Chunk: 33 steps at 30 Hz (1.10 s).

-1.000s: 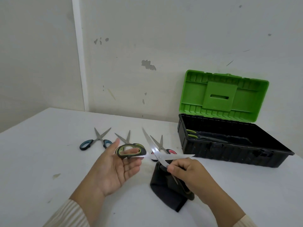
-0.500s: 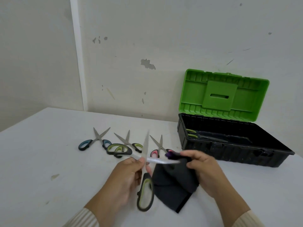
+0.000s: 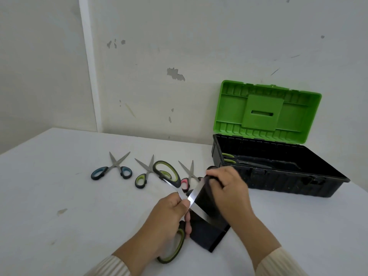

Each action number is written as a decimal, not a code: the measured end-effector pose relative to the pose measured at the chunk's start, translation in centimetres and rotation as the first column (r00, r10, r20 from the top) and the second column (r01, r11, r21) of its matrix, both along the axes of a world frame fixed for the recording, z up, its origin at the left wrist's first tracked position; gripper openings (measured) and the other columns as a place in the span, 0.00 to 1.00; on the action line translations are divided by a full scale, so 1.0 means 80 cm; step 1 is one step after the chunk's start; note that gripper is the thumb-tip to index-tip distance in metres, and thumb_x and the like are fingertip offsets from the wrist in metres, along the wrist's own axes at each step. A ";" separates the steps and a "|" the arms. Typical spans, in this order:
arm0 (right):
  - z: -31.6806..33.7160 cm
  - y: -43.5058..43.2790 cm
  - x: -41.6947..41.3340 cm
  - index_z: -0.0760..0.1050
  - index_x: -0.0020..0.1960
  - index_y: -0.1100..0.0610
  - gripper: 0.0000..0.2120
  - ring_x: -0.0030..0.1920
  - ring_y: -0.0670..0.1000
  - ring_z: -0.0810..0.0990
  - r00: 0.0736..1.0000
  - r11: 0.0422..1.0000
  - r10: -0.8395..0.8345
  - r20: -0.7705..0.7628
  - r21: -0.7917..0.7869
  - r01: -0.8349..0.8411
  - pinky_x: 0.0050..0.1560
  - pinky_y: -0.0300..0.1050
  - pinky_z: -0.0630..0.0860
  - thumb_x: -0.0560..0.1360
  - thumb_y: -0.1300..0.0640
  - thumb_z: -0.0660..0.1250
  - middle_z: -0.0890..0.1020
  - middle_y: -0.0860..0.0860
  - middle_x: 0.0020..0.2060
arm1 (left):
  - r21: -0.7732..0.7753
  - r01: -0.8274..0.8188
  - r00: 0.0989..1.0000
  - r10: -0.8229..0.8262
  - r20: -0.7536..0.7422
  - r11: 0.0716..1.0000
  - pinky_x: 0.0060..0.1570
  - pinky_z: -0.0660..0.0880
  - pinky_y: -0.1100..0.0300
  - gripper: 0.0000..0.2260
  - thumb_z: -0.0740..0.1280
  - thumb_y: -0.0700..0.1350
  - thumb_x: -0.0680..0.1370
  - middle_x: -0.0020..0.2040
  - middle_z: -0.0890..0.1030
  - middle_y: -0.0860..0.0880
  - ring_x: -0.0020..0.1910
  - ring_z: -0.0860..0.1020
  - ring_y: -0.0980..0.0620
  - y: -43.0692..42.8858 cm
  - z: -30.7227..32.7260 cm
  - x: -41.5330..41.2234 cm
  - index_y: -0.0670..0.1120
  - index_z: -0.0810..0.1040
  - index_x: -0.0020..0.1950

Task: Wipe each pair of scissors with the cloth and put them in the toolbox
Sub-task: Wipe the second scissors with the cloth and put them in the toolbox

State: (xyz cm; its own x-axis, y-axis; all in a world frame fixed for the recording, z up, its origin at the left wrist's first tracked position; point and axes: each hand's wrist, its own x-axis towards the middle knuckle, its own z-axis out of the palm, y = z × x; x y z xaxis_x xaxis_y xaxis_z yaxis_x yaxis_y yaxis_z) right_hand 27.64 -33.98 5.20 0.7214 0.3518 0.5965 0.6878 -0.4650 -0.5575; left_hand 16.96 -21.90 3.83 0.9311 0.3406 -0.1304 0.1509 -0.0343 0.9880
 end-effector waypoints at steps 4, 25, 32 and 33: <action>0.003 -0.034 0.013 0.79 0.43 0.48 0.12 0.45 0.41 0.76 0.946 0.988 -0.091 -0.310 0.091 0.125 0.43 0.26 0.69 0.72 0.65 0.64 0.79 0.45 0.45 | -0.135 -0.086 0.995 0.091 0.028 0.987 0.33 0.77 0.56 0.13 0.59 0.44 0.81 0.29 0.79 0.42 0.28 0.77 0.46 0.009 0.012 -0.002 0.40 0.73 0.40; 0.029 0.002 -0.067 0.76 0.42 0.65 0.10 0.25 0.45 0.65 0.665 0.956 0.292 -0.688 0.177 -0.236 0.27 0.35 0.66 0.74 0.57 0.65 0.71 0.53 0.29 | -0.731 -0.197 0.893 0.427 0.142 0.654 0.45 0.76 0.52 0.07 0.64 0.45 0.79 0.43 0.81 0.44 0.41 0.79 0.48 0.046 0.038 -0.010 0.42 0.77 0.49; 0.031 0.003 -0.078 0.78 0.44 0.64 0.09 0.24 0.48 0.71 0.627 0.929 0.314 -0.713 0.368 -0.047 0.25 0.38 0.73 0.75 0.58 0.65 0.73 0.54 0.25 | -0.727 -0.095 0.976 0.207 0.066 0.680 0.38 0.80 0.49 0.11 0.58 0.43 0.82 0.53 0.83 0.37 0.46 0.82 0.39 -0.014 0.010 -0.029 0.45 0.77 0.60; 0.030 0.000 -0.078 0.79 0.44 0.63 0.08 0.24 0.49 0.72 0.626 0.932 0.303 -0.718 0.361 -0.036 0.26 0.39 0.74 0.75 0.58 0.65 0.74 0.54 0.25 | -0.746 -0.101 0.976 0.212 0.056 0.659 0.37 0.81 0.48 0.11 0.58 0.42 0.82 0.52 0.83 0.36 0.44 0.82 0.40 -0.019 0.009 -0.030 0.45 0.77 0.60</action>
State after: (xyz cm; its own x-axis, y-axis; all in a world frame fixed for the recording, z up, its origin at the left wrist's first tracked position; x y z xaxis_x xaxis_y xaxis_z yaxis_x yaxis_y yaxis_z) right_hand 21.43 -34.00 7.59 0.9037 0.4267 -0.0366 0.0133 -0.1132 -0.9935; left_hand 14.59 -23.39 4.52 0.8995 0.3279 -0.2887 -0.0420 0.7226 0.6899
